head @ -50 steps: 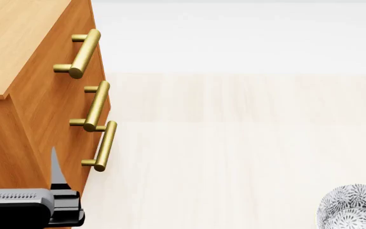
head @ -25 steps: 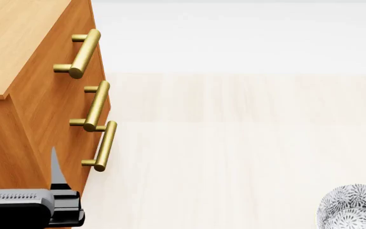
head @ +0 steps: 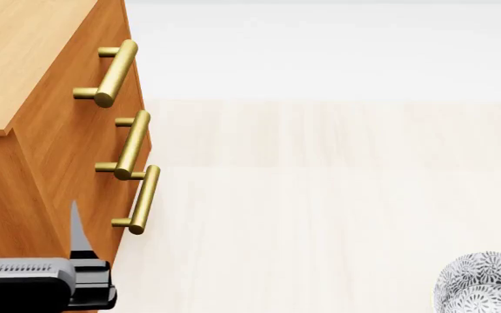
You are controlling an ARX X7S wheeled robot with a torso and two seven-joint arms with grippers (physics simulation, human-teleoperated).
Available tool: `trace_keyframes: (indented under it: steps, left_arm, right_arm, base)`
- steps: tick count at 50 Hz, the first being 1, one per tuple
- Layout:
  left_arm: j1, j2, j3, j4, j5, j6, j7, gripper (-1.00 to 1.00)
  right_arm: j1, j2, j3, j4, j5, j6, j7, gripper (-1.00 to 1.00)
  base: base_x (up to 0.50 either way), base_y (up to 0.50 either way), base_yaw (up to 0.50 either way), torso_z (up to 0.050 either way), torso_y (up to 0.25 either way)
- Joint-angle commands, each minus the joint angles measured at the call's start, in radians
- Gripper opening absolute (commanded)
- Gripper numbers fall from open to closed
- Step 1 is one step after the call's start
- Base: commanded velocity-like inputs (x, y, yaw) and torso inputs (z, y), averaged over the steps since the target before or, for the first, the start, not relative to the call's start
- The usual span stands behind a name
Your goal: Close the top drawer of the cabinet and put the bowl on top of it.
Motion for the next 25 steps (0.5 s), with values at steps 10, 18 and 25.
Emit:
trace_keyframes:
  steps: [10, 18, 25]
  left_arm:
    - [-0.006, -0.001, 0.009, -0.003, -0.004, -0.001, -0.008, 1.00]
    - [-0.004, -0.003, 0.011, -0.007, -0.006, 0.004, -0.010, 1.00]
    - [-0.005, -0.003, 0.013, -0.006, -0.008, 0.003, -0.012, 1.00]
  right_arm:
    - [-0.046, -0.034, -0.013, 0.061, -0.004, -0.065, 0.008, 1.00]
    - [-0.066, -0.046, -0.019, 0.087, -0.006, -0.089, 0.013, 1.00]
    - [-0.075, -0.048, -0.020, 0.097, -0.005, -0.103, 0.014, 1.00]
  base:
    - [0.00, 0.00, 0.00, 0.000, 0.000]
    - [0.00, 0.00, 0.00, 0.000, 0.000]
    - [0.00, 0.00, 0.00, 0.000, 0.000]
